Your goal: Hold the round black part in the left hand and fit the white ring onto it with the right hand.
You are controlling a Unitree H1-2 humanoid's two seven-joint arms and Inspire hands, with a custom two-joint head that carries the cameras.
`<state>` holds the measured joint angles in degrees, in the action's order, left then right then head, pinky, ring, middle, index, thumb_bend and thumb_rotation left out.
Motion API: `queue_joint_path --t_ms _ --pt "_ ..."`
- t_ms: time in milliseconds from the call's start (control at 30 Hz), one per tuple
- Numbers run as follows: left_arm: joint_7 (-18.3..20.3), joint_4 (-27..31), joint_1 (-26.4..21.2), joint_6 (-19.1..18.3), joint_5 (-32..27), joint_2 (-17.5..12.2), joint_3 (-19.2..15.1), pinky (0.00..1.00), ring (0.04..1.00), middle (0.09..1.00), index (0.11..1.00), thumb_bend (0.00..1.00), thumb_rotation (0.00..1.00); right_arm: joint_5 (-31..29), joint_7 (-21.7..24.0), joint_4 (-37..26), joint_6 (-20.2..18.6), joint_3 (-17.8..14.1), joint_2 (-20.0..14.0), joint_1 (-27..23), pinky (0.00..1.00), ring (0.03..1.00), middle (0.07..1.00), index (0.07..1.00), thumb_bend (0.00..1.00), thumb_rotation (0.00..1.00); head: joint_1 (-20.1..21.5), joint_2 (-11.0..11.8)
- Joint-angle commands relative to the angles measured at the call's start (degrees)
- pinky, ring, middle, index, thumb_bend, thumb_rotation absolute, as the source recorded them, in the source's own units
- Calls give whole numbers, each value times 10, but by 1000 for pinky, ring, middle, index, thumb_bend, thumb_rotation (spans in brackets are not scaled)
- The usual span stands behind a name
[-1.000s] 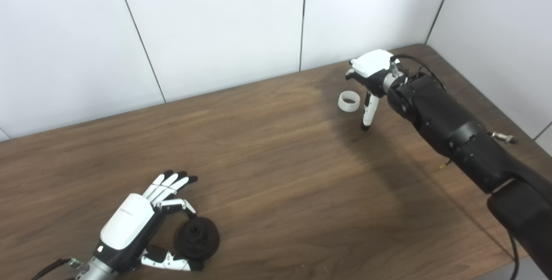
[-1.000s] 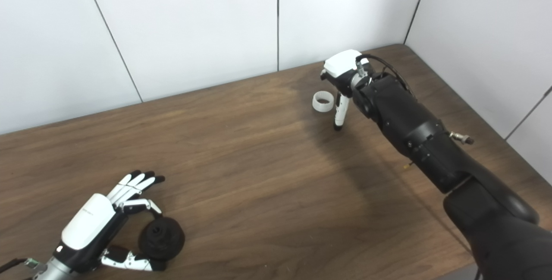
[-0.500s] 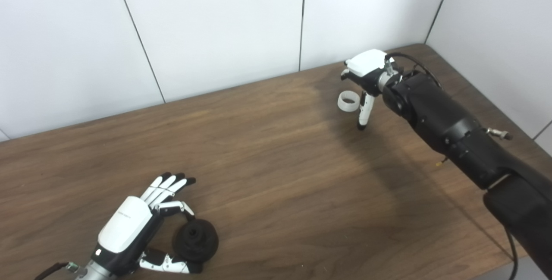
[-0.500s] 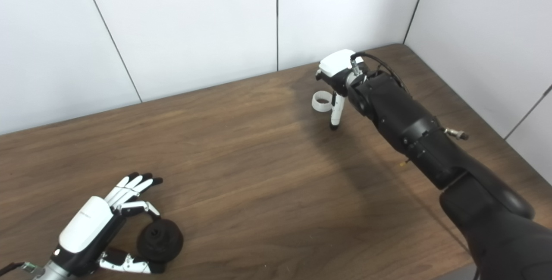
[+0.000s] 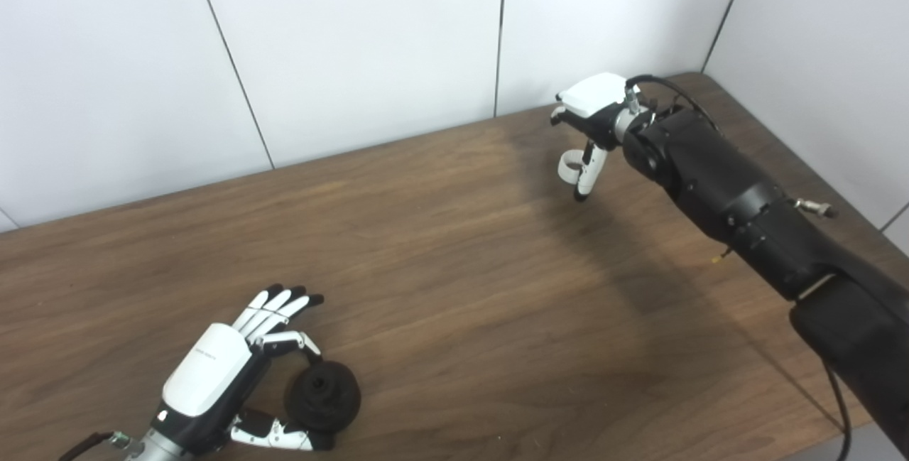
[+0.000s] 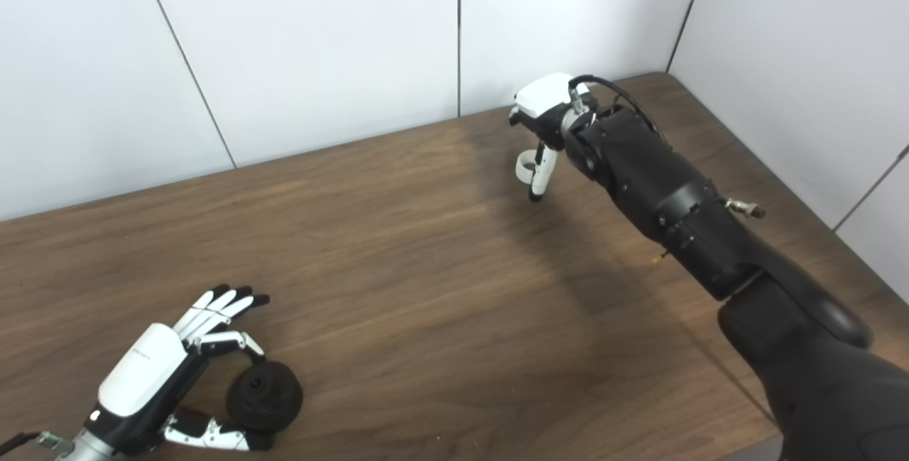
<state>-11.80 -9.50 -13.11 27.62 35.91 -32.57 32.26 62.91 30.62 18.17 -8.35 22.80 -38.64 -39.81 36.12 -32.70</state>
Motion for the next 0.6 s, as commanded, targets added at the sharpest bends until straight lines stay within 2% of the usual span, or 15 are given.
queue_joint_path --t_ms 0,567 --pt "23 1 17 -7 15 -14 8 1000 962 921 479 517 47 -1 -12 -6 6 -6 -16 -35 1000 1000 1000 872 1000 407 0 -1" --pt "25 7 24 -7 13 -17 2 1000 960 922 479 517 47 -5 -8 -2 0 -4 -22 -37 1000 1000 1000 870 1000 384 2 -4"
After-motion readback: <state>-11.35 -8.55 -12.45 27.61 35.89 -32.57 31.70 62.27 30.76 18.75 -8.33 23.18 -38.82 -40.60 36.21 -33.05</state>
